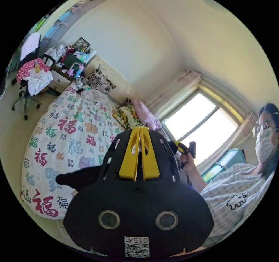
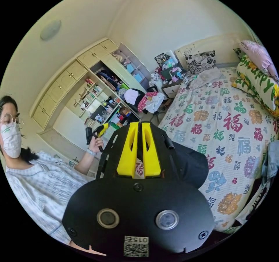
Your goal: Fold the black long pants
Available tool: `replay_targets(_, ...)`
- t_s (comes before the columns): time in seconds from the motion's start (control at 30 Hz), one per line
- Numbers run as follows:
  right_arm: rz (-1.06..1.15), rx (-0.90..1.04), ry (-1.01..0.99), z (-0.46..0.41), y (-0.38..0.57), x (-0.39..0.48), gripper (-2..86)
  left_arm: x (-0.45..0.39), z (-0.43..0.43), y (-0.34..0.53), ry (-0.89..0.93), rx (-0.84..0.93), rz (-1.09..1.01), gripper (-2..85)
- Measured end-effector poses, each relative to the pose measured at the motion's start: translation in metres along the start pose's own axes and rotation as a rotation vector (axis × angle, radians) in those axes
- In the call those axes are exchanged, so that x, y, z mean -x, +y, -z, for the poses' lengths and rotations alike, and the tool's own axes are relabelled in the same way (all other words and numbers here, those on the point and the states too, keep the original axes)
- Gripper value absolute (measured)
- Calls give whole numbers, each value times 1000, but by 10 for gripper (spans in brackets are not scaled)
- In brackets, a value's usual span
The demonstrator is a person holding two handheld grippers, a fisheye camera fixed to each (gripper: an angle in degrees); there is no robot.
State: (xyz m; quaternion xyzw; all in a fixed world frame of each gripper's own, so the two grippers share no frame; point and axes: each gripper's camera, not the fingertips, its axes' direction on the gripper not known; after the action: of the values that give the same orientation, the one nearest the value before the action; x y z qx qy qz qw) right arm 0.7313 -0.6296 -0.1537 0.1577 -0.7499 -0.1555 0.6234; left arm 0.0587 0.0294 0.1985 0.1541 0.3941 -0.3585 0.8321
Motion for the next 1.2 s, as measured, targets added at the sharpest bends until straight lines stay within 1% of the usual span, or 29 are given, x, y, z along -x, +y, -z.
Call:
replay_targets(0.03, -7, 30, 13, -4, -4, -11, 7, 8, 9, -10, -39, -37, 16, -9)
replay_targets(0.1, -7, 86, 1, -12, -11, -24, 6, 21, 14, -24, -55, -30, 28, -7)
replay_targets(0.17, 51, 167, -6, -25, -18, -29, 6, 33, 6, -33, -44, 77, 32, -4)
replay_targets(0.23, 112, 235, 11, -34, -20, -26, 6, 47, -13, -27, -89, 212, 62, 17)
replay_targets(0.27, 155, 266, 23, -38, -20, -23, 6, 52, -19, -22, -92, 240, 73, 29)
replay_targets(0.33, 219, 302, 34, -38, -21, -19, 6, 75, -45, 3, -50, 328, 188, 68)
replay_targets(0.37, 260, 311, 36, -34, -23, -15, 6, 82, -51, 11, -24, 344, 229, 72)
replay_targets(0.43, 309, 315, 22, -24, -28, -12, 6, 111, -75, 38, 75, 378, 410, 86)
replay_targets(0.47, 342, 307, 8, -13, -32, -9, 6, 117, -80, 43, 95, 378, 449, 88)
replay_targets(0.53, 385, 288, -27, 5, -40, -6, 6, 137, -92, 54, 152, 322, 564, 103)
replay_targets(0.63, 470, 265, -127, 36, -50, 1, 6, 157, -100, 50, 239, 231, 669, 138)
replay_targets(0.7, 516, 252, -190, 53, -53, 4, 6, 169, -102, 42, 258, 207, 691, 150)
replay_targets(0.77, 566, 231, -271, 74, -56, 4, 6, 183, -99, 34, 238, 188, 714, 176)
replay_targets(0.83, 592, 205, -324, 89, -58, 3, 6, 206, -88, 31, 252, 124, 810, 250)
replay_targets(0.9, 610, 176, -372, 102, -59, -1, 6, 223, -78, 33, 262, 76, 907, 299)
replay_targets(1.0, 635, 140, -427, 111, -59, -9, 6, 240, -64, 37, 283, -3, 1007, 329)
replay_targets(1.03, 628, 130, -443, 110, -59, -14, 6, 245, -68, 38, 325, 20, 1045, 334)
replay_targets(1.07, 614, 128, -466, 106, -59, -21, 6, 247, -70, 39, 354, 29, 1057, 336)
replay_targets(1.1, 603, 128, -476, 103, -58, -25, 6, 251, -77, 39, 433, 19, 1071, 322)
replay_targets(1.13, 576, 131, -491, 96, -57, -34, 6, 255, -84, 36, 554, -43, 1065, 278)
replay_targets(1.17, 541, 136, -492, 88, -56, -42, 6, 257, -86, 34, 614, -78, 1059, 241)
replay_targets(1.2, 526, 139, -488, 84, -55, -46, 6, 261, -89, 27, 709, -133, 1032, 164)
